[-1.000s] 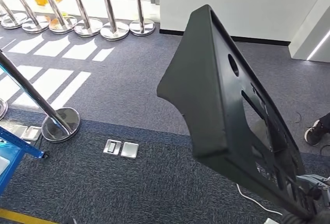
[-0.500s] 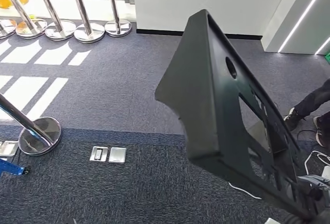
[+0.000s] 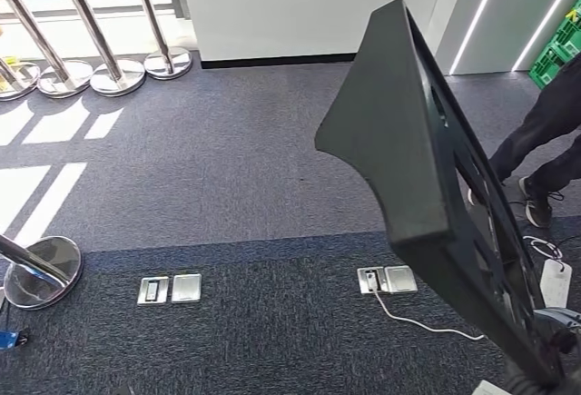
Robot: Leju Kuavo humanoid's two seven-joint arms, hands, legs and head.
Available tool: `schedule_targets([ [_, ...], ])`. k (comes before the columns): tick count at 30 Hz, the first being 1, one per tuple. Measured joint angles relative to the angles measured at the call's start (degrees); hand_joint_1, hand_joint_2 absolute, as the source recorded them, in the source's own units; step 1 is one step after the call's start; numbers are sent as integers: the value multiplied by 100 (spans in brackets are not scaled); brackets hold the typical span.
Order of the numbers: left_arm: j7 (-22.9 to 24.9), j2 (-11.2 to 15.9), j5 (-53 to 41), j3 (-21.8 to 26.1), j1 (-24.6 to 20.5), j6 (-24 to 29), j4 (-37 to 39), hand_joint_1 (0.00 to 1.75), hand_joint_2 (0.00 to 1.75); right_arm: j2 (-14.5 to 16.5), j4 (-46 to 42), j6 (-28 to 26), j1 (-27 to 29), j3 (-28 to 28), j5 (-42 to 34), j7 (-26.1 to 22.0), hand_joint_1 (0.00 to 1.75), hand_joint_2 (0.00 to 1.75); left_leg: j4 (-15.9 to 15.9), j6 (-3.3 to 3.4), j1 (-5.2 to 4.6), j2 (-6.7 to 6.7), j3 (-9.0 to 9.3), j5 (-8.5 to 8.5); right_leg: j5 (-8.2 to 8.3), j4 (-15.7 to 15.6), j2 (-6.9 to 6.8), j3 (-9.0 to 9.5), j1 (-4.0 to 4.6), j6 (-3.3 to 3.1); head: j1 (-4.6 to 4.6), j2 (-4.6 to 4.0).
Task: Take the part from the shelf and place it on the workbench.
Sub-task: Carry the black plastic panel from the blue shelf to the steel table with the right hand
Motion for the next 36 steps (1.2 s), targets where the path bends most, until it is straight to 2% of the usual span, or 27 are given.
schedule_targets([
  [1,0,1,0,0,-2,1,0,0,175,0,3,0,0,-2,-2,0,175,175,84,9,-1,-5,-70,51,-6,1,59,12,3,-2,0,0],
  [2,0,1,0,0,-4,1,0,0,175,0,6,0,0,-3,-3,0,175,175,-57,23,0,-11,-37,209,-14,2,121,30,5,0,1,0],
  [4,0,3,0,0,-4,2,0,0,175,0,8,0,0,-8,-5,0,175,175,-765,65,4,-119,236,656,-40,8,242,69,3,23,0,0],
  [5,-1,4,-1,0,-3,2,0,0,175,0,9,1,-2,-10,-6,0,175,175,-1110,77,11,-201,372,802,-57,22,299,73,9,45,2,0],
  [6,-1,6,-1,0,0,2,0,0,175,0,11,1,-2,-13,-9,1,175,175,-1335,86,10,-277,459,876,-66,33,346,65,9,75,3,0],
  [7,-1,7,-1,0,0,2,0,0,175,0,13,2,1,-15,-13,1,175,175,-1427,93,4,-324,494,875,-69,38,386,49,3,109,4,0],
  [9,-2,2,-1,0,-7,1,0,0,175,-1,15,3,9,-24,-21,2,175,175,-1462,122,-9,-282,502,871,-72,34,445,26,-19,180,4,1],
  [11,-3,-8,-1,0,-18,-1,0,0,175,-4,15,1,6,-38,-23,2,175,175,-1495,179,7,-204,522,884,-197,186,308,-33,-20,247,13,1],
  [12,-3,-13,0,0,-18,-1,0,0,175,-7,16,1,-2,-44,-23,2,175,175,-1510,204,18,-155,533,887,-342,424,191,-136,-20,278,17,1],
  [13,-4,-13,0,0,-15,-1,0,0,175,-9,17,0,-7,-46,-23,2,175,175,-1513,222,16,-108,540,881,-515,756,66,-290,-22,304,22,0],
  [15,-3,-13,0,0,-6,-1,0,0,175,-11,27,0,-8,-51,-25,2,175,175,-1510,238,11,-5,548,864,-777,1464,-31,-647,-40,342,23,1],
  [16,-3,-13,0,0,-6,-1,0,0,175,-12,33,0,-4,-56,-27,2,175,175,-1509,240,11,41,556,853,-769,1609,-46,-731,-47,355,22,1],
  [17,-2,-13,0,0,-8,-1,0,0,175,-13,38,0,-1,-62,-29,2,175,175,-1508,234,12,86,572,839,-649,1531,-63,-708,-52,364,22,1],
  [18,-2,-13,0,0,-9,-1,0,0,175,-13,39,0,-1,-68,-32,2,175,175,-1508,223,15,126,598,821,-437,1217,-96,-566,-55,366,22,1],
  [20,-4,-13,0,0,-9,-3,0,0,175,-15,43,2,-12,-73,-34,2,175,175,-1506,182,1,191,648,780,-84,432,-290,-203,-31,338,23,0],
  [21,-7,-13,0,0,-8,-3,0,0,175,-17,46,3,-23,-73,-37,4,175,175,-1507,155,-14,221,662,765,-11,190,-368,-98,-9,301,18,0],
  [22,-9,-13,1,0,-8,-3,0,0,175,-21,51,4,-32,-73,-41,6,175,175,-1510,127,-28,252,670,754,-11,89,-418,-66,14,262,14,1],
  [24,-12,-13,1,0,-12,-3,0,0,175,-32,62,4,-44,-75,-48,14,175,175,-1533,66,-32,330,696,738,-17,76,-342,-82,34,174,6,1],
  [26,-14,-10,0,0,-14,-4,0,0,175,-40,68,2,-56,-79,-51,16,175,175,-1430,10,-13,264,686,624,5,44,-247,-69,15,90,6,0],
  [27,-16,-9,0,0,-11,-5,0,0,175,-42,70,1,-70,-80,-52,15,175,175,-1229,-6,-6,183,606,490,16,28,-202,-60,1,48,2,0],
  [29,-19,-5,0,0,-4,-5,0,0,175,-42,80,2,-95,-80,-54,13,175,175,-512,-13,-2,35,268,139,17,23,-108,-57,0,-2,-7,0],
  [30,-19,-3,0,0,-2,-5,0,0,175,-43,89,2,-100,-81,-54,14,175,175,-156,-11,-4,11,84,18,14,24,-53,-54,6,-12,-9,1],
  [31,-19,-2,0,0,-4,-4,0,0,175,-43,98,3,-101,-81,-54,14,175,175,57,-6,-5,1,-41,-7,11,24,7,-48,12,-16,-9,1],
  [32,-21,-2,0,0,-7,-4,0,0,175,-44,108,3,-101,-82,-54,15,175,175,45,8,-6,-7,-65,92,7,25,70,-36,16,-17,-9,1],
  [33,-22,-2,0,0,-9,-3,0,0,175,-44,115,4,-102,-83,-54,15,175,175,-181,30,-6,-21,11,286,2,26,137,-20,19,-14,-8,2],
  [35,-26,3,0,0,-10,-3,0,0,175,-44,128,4,-106,-83,-54,15,175,175,-920,93,-6,-157,303,722,-15,28,255,8,17,5,-5,2],
  [36,-27,5,0,0,-9,-3,0,0,175,-47,135,5,-115,-83,-54,16,175,175,-1217,112,-4,-251,415,839,-22,39,307,2,18,25,-4,2],
])
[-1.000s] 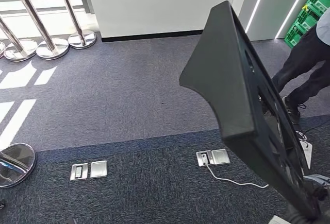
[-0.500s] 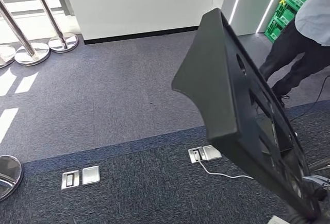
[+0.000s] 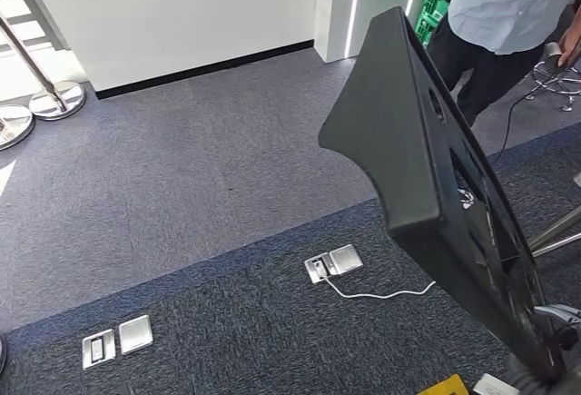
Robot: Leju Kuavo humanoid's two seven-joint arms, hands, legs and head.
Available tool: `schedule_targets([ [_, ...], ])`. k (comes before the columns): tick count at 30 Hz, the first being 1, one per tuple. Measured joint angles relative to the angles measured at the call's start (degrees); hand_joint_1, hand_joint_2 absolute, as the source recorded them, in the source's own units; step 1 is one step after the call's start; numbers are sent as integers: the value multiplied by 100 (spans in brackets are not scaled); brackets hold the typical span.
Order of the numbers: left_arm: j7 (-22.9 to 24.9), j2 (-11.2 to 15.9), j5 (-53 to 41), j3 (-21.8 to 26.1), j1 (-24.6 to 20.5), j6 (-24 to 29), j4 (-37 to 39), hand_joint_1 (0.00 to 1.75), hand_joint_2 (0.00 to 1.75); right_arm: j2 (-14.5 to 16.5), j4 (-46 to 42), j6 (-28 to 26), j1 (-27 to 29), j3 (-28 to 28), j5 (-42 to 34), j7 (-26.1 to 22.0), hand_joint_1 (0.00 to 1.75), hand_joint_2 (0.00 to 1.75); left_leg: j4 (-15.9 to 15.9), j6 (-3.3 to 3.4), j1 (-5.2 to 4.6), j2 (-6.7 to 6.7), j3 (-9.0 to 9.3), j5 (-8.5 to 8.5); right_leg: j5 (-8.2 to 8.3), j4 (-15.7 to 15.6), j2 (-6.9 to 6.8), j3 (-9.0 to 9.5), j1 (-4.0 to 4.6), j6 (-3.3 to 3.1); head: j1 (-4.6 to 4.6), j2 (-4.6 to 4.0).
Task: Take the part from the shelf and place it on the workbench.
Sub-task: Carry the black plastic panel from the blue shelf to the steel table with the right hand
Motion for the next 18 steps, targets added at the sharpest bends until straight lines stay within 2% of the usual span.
schedule_targets([
  [2,-3,5,0,0,-2,1,0,0,175,-10,17,1,-12,1,-1,7,175,175,-222,18,-16,-123,75,33,3,9,79,-39,-21,60,1,0],
  [4,-8,-3,0,0,-9,1,0,0,175,-24,26,1,-12,1,1,23,175,175,-266,47,-26,-81,87,47,1,4,122,-60,-44,140,-4,-1],
  [6,-12,-14,0,0,-18,-2,0,0,175,-43,32,-2,-22,4,7,32,175,175,-303,98,-1,0,112,63,-120,158,-38,-115,-37,216,12,-1],
  [8,-16,-18,0,0,-15,-3,0,0,175,-61,44,-3,-49,10,10,32,175,175,-318,130,12,106,135,57,-439,746,-271,-380,-45,281,29,-1],
  [9,-18,-18,0,0,-9,-4,0,0,175,-68,55,-3,-59,12,10,32,175,175,-317,142,11,164,140,48,-598,1127,-323,-567,-60,307,30,-1],
  [10,-19,-18,0,0,-5,-2,0,0,175,-73,67,-2,-61,13,9,32,175,175,-316,144,10,219,146,40,-681,1415,-346,-714,-73,328,31,-1],
  [11,-19,-18,0,0,-3,-1,0,0,175,-77,77,-2,-60,14,8,32,175,175,-315,144,10,267,154,30,-653,1510,-359,-768,-82,344,30,0],
  [12,-19,-18,0,0,-5,-1,0,0,175,-82,85,-1,-60,14,7,33,175,175,-315,137,12,312,168,19,-525,1392,-376,-717,-86,353,30,0],
  [14,-19,-18,0,0,-7,0,0,0,175,-90,90,-1,-64,14,7,36,175,175,-316,108,12,384,212,-13,-143,674,-494,-367,-81,342,30,-1],
  [15,-20,-18,0,0,-6,0,0,0,175,-92,91,-1,-72,15,8,40,175,175,-312,83,1,412,230,-31,-20,329,-565,-202,-60,311,30,-1],
  [16,-20,-18,0,0,-6,0,0,0,175,-95,92,-1,-78,15,9,45,175,175,-311,56,-11,440,242,-46,39,103,-618,-99,-38,274,25,-1],
  [17,-20,-18,0,0,-7,0,0,0,175,-96,94,-1,-79,16,10,51,175,175,-312,26,-19,470,250,-57,32,11,-643,-64,-13,231,22,-1],
  [18,-20,-18,0,0,-8,0,0,0,175,-97,94,-1,-75,15,11,57,175,175,-317,-6,-21,503,258,-64,23,2,-609,-73,9,188,19,-1],
])
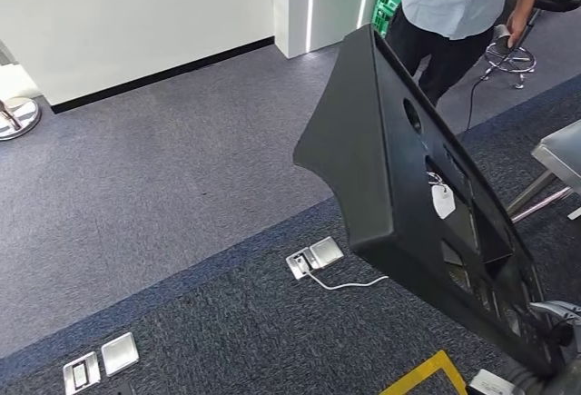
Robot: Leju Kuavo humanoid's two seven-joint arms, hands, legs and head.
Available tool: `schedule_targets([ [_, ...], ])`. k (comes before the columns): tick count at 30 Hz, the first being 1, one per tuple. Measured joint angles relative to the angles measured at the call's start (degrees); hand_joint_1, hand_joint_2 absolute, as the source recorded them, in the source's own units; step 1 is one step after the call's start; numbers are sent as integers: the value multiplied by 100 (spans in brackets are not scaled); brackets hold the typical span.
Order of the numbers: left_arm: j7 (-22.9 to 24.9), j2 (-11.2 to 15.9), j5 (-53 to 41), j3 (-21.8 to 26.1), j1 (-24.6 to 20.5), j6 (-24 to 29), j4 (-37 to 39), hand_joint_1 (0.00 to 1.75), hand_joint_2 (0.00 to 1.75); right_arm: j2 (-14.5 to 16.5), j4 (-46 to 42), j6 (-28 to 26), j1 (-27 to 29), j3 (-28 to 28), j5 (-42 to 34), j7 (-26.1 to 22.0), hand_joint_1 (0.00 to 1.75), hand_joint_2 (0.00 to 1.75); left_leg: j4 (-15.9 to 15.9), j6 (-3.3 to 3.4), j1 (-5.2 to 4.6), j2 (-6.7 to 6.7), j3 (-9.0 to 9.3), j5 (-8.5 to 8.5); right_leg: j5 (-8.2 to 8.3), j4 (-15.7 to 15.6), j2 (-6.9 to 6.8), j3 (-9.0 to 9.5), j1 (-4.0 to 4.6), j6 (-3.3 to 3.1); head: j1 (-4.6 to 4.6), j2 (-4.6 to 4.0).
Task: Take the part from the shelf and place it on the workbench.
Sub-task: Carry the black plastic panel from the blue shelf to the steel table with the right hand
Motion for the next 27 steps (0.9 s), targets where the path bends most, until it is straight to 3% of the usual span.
schedule_targets([
  [3,-1,5,0,0,0,-2,0,0,175,0,-9,-2,23,-7,-1,7,175,175,127,-90,27,-28,-23,-138,30,-39,113,10,-19,-127,-5,0],
  [6,-6,13,0,0,10,-4,0,0,175,0,-17,-4,31,-8,-5,7,175,175,1054,-105,33,-209,-447,-621,39,-57,228,19,-28,-208,-14,0],
  [7,-7,14,0,0,12,-4,0,0,175,0,-17,-3,39,-8,-8,6,175,175,1369,-104,31,-231,-610,-720,36,-56,279,22,-23,-213,-15,0],
  [8,-8,15,0,0,10,-4,0,0,175,0,-17,-3,48,-8,-10,4,175,175,1527,-99,30,-242,-706,-716,33,-55,335,29,-19,-216,-15,0],
  [9,-9,15,0,0,8,-4,0,0,175,-1,-17,-2,56,-8,-13,2,175,175,1468,-88,30,-251,-704,-599,29,-53,396,40,-17,-217,-15,0],
  [12,-10,19,-1,0,8,-4,0,0,175,-1,-17,-2,64,-9,-16,-5,175,175,480,-24,36,-415,-318,3,1,-38,578,75,-9,-186,-13,-1],
  [14,-12,23,-1,0,9,-4,0,0,175,-1,-17,-1,66,-10,-19,-10,175,175,105,-3,32,-540,-161,107,-9,-19,669,56,-11,-134,-8,-1],
  [16,-15,22,0,0,2,-3,0,0,175,-1,-19,-2,78,-10,-22,-15,175,175,52,19,15,-518,-134,85,-8,-21,740,35,-33,-64,-8,-1],
  [17,-16,19,0,0,-4,-3,0,0,175,-1,-20,-2,85,-11,-22,-16,175,175,34,44,17,-484,-123,93,-32,-4,721,33,-41,-30,-7,-1],
  [19,-16,13,0,0,-12,-7,0,0,175,-3,-22,-4,76,-11,-21,-17,175,175,0,102,42,-401,-101,105,-216,258,547,-74,-42,39,4,0],
  [21,-16,11,0,0,-6,-13,0,0,175,-8,-22,-4,57,-10,-21,-18,175,175,-4,134,48,-305,-93,95,-565,947,332,-398,-59,102,14,0],
  [22,-15,11,0,0,2,-16,0,0,175,-9,-21,-4,55,-10,-23,-17,175,175,-3,140,47,-253,-91,88,-698,1307,286,-577,-76,128,14,0],
  [23,-16,11,0,0,8,-15,0,0,175,-9,-19,-4,59,-10,-26,-13,175,175,-2,138,48,-205,-86,79,-740,1531,262,-692,-89,149,14,0],
  [24,-16,11,0,0,11,-15,0,0,175,-9,-18,-4,62,-11,-28,-9,175,175,-1,131,51,-161,-77,68,-671,1542,243,-705,-100,165,14,0],
  [25,-16,10,0,0,11,-16,0,0,175,-9,-17,-4,63,-12,-31,-4,175,175,-1,117,56,-121,-58,54,-495,1309,216,-598,-106,173,14,0],
  [27,-17,7,0,0,9,-18,0,0,175,-10,-19,-4,58,-13,-33,0,175,175,2,66,51,-54,-9,13,-114,526,61,-220,-90,163,14,-1],
])
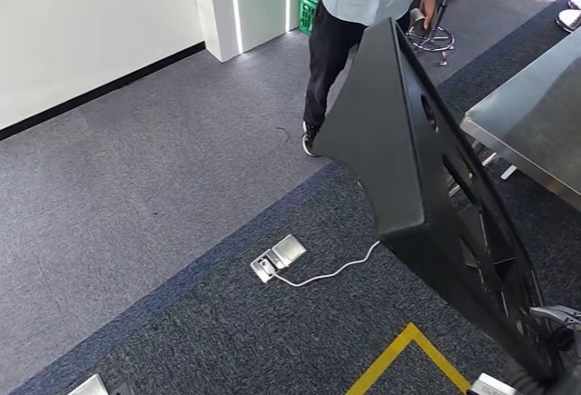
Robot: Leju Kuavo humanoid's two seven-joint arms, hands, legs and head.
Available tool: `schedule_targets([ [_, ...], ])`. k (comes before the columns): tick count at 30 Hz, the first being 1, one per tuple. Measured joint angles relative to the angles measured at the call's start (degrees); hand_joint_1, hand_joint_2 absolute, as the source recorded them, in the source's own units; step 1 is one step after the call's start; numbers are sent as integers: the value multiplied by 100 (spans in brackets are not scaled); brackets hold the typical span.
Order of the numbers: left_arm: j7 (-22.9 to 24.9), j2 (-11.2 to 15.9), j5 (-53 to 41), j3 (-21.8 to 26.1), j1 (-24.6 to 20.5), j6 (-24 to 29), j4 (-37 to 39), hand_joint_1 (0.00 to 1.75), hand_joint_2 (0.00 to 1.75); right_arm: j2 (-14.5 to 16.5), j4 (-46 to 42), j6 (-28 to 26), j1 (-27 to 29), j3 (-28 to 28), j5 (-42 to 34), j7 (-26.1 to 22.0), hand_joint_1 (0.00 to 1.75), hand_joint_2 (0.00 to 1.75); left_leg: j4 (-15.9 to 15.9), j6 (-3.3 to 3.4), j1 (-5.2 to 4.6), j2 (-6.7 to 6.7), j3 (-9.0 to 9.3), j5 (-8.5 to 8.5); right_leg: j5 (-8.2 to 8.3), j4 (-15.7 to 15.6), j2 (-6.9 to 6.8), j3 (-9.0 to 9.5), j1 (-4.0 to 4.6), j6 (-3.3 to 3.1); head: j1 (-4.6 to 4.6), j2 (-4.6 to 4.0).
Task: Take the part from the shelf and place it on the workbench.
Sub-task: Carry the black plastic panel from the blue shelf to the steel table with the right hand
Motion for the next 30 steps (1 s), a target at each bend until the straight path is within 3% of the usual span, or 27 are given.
schedule_targets([
  [2,0,-1,0,0,-1,-2,0,0,175,-1,-2,0,-8,0,-4,1,175,175,4,-64,-26,58,29,-37,126,-466,-115,209,39,-71,-8,-1],
  [4,0,-1,0,0,-4,-1,0,0,175,-3,-3,-1,-2,-3,-15,4,175,175,-14,-124,-35,133,55,-55,97,-510,-61,203,66,-163,-18,1],
  [6,0,2,0,0,-5,-1,0,0,175,-7,-7,-1,5,-8,-27,13,175,175,38,-177,-17,111,68,-143,110,-534,28,213,50,-246,-19,1],
  [8,1,6,0,0,-1,0,0,0,175,-10,-11,-2,-6,-13,-36,20,175,175,495,-198,-8,-53,-120,-431,121,-555,109,233,31,-323,-25,-1],
  [10,2,9,0,1,4,1,0,0,175,-12,-10,-2,-12,-16,-40,20,175,175,1279,-194,-18,-170,-508,-761,112,-554,203,237,47,-362,-29,0],
  [11,2,10,0,2,4,1,0,0,175,-12,-8,-1,-10,-17,-40,20,175,175,1555,-188,-22,-190,-664,-819,108,-553,260,244,56,-370,-29,0],
  [12,2,10,0,2,3,1,0,0,175,-13,-5,-1,-9,-17,-40,20,175,175,1627,-174,-25,-199,-730,-758,102,-552,321,256,64,-375,-29,0],
  [13,2,10,0,2,2,1,0,0,175,-13,-4,-1,-9,-18,-40,20,175,175,1474,-153,-28,-210,-694,-586,94,-551,386,276,69,-376,-28,-1],
  [15,2,13,0,2,4,1,0,0,175,-13,-2,-1,-9,-19,-40,20,175,175,761,-89,-30,-332,-423,-119,67,-547,511,319,74,-361,-28,1],
  [16,2,16,-1,2,5,1,0,0,175,-13,0,0,-13,-19,-40,23,175,175,425,-65,-26,-415,-291,31,51,-536,570,327,81,-343,-25,1],
  [18,2,21,-1,2,1,1,0,0,175,-13,4,0,-14,-20,-47,36,175,175,121,-44,-37,-529,-171,91,39,-522,654,303,72,-285,-22,1],
  [20,3,17,0,2,-10,1,0,0,175,-14,5,-1,-2,-25,-58,46,175,175,63,-24,-43,-484,-152,79,32,-522,712,281,45,-212,-26,1],
  [22,3,11,0,1,-18,-1,0,0,175,-20,5,-1,0,-35,-66,47,175,175,20,23,-20,-405,-122,93,-90,-370,573,221,44,-140,-15,1],
  [23,3,7,0,1,-20,-3,0,0,175,-25,6,-1,-13,-40,-68,46,175,175,3,48,-6,-354,-106,95,-229,-133,448,116,44,-107,-8,2],
  [24,3,8,0,0,-19,-5,0,0,175,-29,7,-1,-23,-42,-70,46,175,175,0,62,-8,-303,-96,88,-403,220,318,-53,40,-71,1,2],
  [26,3,8,0,0,-8,-8,0,0,175,-36,15,-1,-34,-47,-77,49,175,175,1,77,-8,-194,-86,69,-654,920,211,-414,9,-13,4,1],
  [27,4,8,0,0,-4,-8,0,0,175,-37,20,-1,-32,-52,-81,52,175,175,2,72,-6,-145,-79,58,-641,1053,192,-494,-4,8,4,1],
  [28,4,8,0,0,-2,-8,0,0,175,-39,26,-1,-30,-60,-85,57,175,175,2,62,-2,-102,-65,45,-517,952,174,-458,-14,21,4,1],
  [30,5,6,0,0,-3,-9,0,0,175,-41,28,-1,-34,-78,-90,63,175,175,2,23,6,-26,-13,7,-110,222,59,-117,-16,24,4,2],
])
